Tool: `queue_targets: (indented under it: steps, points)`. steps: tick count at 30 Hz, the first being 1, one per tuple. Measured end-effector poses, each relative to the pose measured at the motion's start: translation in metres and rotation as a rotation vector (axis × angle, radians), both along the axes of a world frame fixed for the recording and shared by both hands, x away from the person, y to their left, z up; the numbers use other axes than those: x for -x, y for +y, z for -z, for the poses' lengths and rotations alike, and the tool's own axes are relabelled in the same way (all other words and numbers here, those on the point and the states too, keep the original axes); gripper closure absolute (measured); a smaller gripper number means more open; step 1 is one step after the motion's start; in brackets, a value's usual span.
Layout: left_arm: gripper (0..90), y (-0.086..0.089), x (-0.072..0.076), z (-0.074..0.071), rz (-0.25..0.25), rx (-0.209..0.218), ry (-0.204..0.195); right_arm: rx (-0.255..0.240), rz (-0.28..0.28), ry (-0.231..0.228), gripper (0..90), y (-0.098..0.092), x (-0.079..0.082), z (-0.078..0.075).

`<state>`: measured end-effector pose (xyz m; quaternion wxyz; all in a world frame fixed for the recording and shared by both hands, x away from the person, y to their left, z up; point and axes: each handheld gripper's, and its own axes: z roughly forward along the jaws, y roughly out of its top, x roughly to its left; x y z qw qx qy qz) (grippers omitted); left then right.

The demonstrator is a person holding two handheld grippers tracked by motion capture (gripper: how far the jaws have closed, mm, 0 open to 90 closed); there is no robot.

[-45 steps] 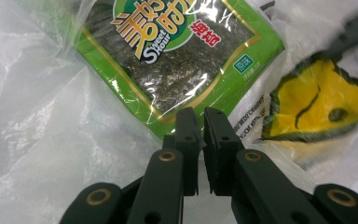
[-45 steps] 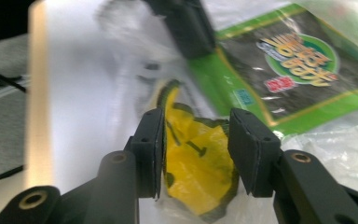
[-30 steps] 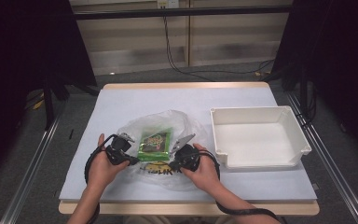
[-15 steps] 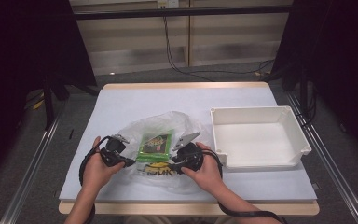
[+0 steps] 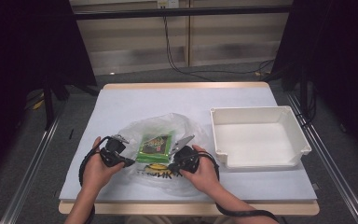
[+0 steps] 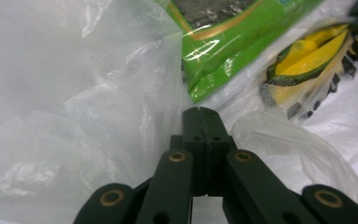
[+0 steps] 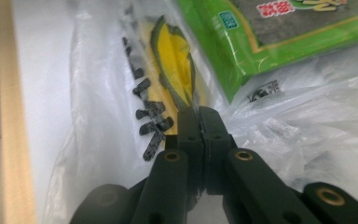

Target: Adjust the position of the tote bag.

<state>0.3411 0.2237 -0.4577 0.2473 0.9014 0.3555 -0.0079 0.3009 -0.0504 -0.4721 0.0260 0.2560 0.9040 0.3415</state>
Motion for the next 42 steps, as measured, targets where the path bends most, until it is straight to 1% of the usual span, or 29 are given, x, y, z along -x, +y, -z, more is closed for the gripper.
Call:
queue_targets:
  steps: [1, 2, 4, 6, 7, 8, 10, 11, 12, 14, 16, 17, 18, 19, 20, 21, 23, 24, 25, 27, 29, 30, 31, 32, 35, 36, 38, 41, 42]
  points:
    - [90.0, 0.000, 0.000, 0.000, -0.006, 0.003, 0.001, 0.001, -0.011, 0.013, 90.0, -0.002, 0.001, -0.001]
    - [90.0, 0.000, 0.000, 0.000, -0.009, 0.005, 0.004, -0.008, -0.019, 0.008, 90.0, -0.003, 0.003, 0.000]
    - [90.0, 0.000, 0.000, 0.001, -0.016, 0.012, 0.008, -0.006, -0.023, 0.017, 90.0, -0.005, 0.007, -0.001]
    - [90.0, -0.001, 0.001, 0.000, -0.020, 0.006, 0.011, -0.003, -0.038, 0.007, 90.0, -0.006, 0.010, 0.000]
    - [90.0, -0.001, 0.001, 0.000, -0.023, 0.008, 0.017, -0.002, -0.040, 0.001, 90.0, -0.007, 0.011, 0.000]
    - [90.0, -0.001, 0.002, 0.000, -0.021, -0.003, 0.018, -0.005, -0.035, 0.007, 90.0, -0.008, 0.011, 0.000]
    - [90.0, -0.001, 0.003, -0.001, -0.017, -0.006, 0.020, -0.014, -0.029, 0.011, 90.0, -0.009, 0.011, 0.001]
    - [90.0, 0.000, 0.003, -0.001, -0.004, -0.006, 0.018, -0.013, -0.034, 0.010, 90.0, -0.009, 0.010, 0.001]
    - [90.0, 0.001, 0.003, -0.001, -0.008, 0.001, 0.021, -0.012, -0.031, 0.012, 90.0, -0.009, 0.010, 0.001]
    - [90.0, 0.002, 0.003, -0.002, -0.019, 0.012, 0.014, -0.013, -0.027, 0.017, 90.0, -0.009, 0.009, 0.001]
    - [90.0, 0.003, 0.002, -0.006, -0.024, 0.022, -0.005, -0.007, -0.025, 0.012, 89.3, -0.009, 0.009, 0.000]
    - [88.9, 0.002, 0.003, -0.008, -0.039, 0.039, -0.004, -0.008, -0.022, 0.013, 86.2, -0.008, 0.009, -0.001]
    - [86.7, 0.003, 0.002, -0.011, -0.038, 0.053, -0.006, -0.009, -0.019, 0.012, 84.8, -0.008, 0.008, -0.001]
    - [82.5, 0.002, 0.002, -0.013, -0.046, 0.070, -0.016, -0.009, -0.024, 0.012, 83.9, -0.008, 0.008, -0.002]
    - [78.9, 0.002, 0.002, -0.016, -0.050, 0.072, -0.015, -0.009, -0.016, 0.010, 80.5, -0.008, 0.008, -0.003]
    - [75.7, 0.002, 0.001, -0.019, -0.045, 0.070, -0.031, -0.021, -0.012, 0.011, 78.1, -0.007, 0.007, -0.003]
    - [69.3, 0.000, -0.001, -0.022, -0.039, 0.075, -0.039, -0.013, -0.013, 0.011, 76.6, -0.006, 0.006, -0.006]
    - [68.4, -0.001, -0.002, -0.023, -0.040, 0.080, -0.039, -0.016, -0.010, 0.015, 74.2, -0.005, 0.005, -0.007]
    - [67.6, -0.002, -0.002, -0.024, -0.043, 0.086, -0.049, -0.015, -0.011, 0.011, 73.5, -0.004, 0.005, -0.009]
    - [66.5, -0.005, -0.004, -0.027, -0.041, 0.087, -0.050, -0.022, -0.015, 0.004, 71.6, -0.003, 0.004, -0.012]
    - [64.6, -0.008, -0.006, -0.030, -0.036, 0.091, -0.068, -0.024, -0.016, -0.003, 69.9, -0.002, 0.004, -0.015]
    - [65.5, -0.009, -0.007, -0.032, -0.025, 0.082, -0.064, -0.026, -0.013, 0.001, 68.7, -0.002, 0.004, -0.017]
    - [65.9, -0.011, -0.008, -0.034, -0.017, 0.080, -0.070, -0.029, -0.014, -0.002, 66.9, -0.001, 0.003, -0.018]
    - [65.6, -0.013, -0.008, -0.035, -0.020, 0.090, -0.079, -0.029, -0.012, -0.008, 66.0, -0.001, 0.002, -0.019]
    - [66.6, -0.016, -0.014, -0.040, 0.000, 0.068, -0.103, -0.031, -0.006, -0.014, 67.3, -0.001, 0.001, -0.021]
    - [66.8, -0.018, -0.015, -0.041, -0.011, 0.078, -0.105, -0.033, -0.006, -0.011, 67.6, -0.001, 0.000, -0.023]
    - [68.9, -0.020, -0.018, -0.042, -0.007, 0.074, -0.111, -0.030, -0.008, -0.018, 68.8, -0.001, -0.003, -0.025]
    - [71.4, -0.024, -0.026, -0.043, 0.023, 0.072, -0.114, -0.031, 0.001, -0.008, 70.7, -0.002, -0.008, -0.028]
    - [71.6, -0.027, -0.026, -0.041, -0.024, 0.091, -0.117, -0.035, 0.004, -0.011, 70.7, -0.002, -0.010, -0.029]
